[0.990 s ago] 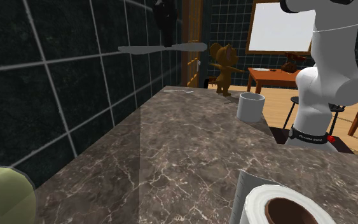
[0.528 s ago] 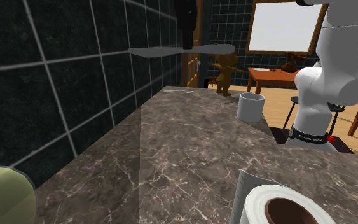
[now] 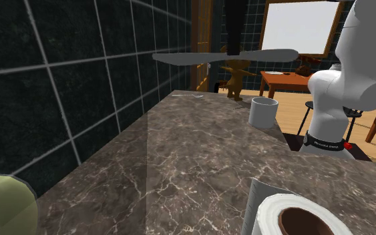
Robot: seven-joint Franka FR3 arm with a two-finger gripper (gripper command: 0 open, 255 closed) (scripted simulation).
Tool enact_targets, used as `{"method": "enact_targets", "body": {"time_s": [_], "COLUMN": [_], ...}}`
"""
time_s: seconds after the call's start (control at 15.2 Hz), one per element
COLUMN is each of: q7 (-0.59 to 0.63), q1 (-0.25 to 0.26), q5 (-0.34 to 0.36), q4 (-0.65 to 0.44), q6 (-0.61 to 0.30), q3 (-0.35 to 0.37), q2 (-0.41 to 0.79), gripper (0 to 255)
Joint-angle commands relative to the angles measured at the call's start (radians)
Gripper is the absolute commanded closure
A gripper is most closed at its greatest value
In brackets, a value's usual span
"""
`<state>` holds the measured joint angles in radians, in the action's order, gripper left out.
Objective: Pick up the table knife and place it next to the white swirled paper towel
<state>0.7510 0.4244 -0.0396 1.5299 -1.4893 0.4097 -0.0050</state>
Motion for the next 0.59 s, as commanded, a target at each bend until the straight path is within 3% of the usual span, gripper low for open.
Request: {"method": "enact_targets", "body": {"time_s": [0.0, 0.53], "q7": [0.052, 0.062], "q1": [0.025, 0.033], "q5": [-0.005, -0.019], "q4": [0.002, 0.132], "q6": [0.003, -0.099], "q3": [0.025, 0.033], "q2": [-0.007, -0.039], "gripper": [255, 255]}}
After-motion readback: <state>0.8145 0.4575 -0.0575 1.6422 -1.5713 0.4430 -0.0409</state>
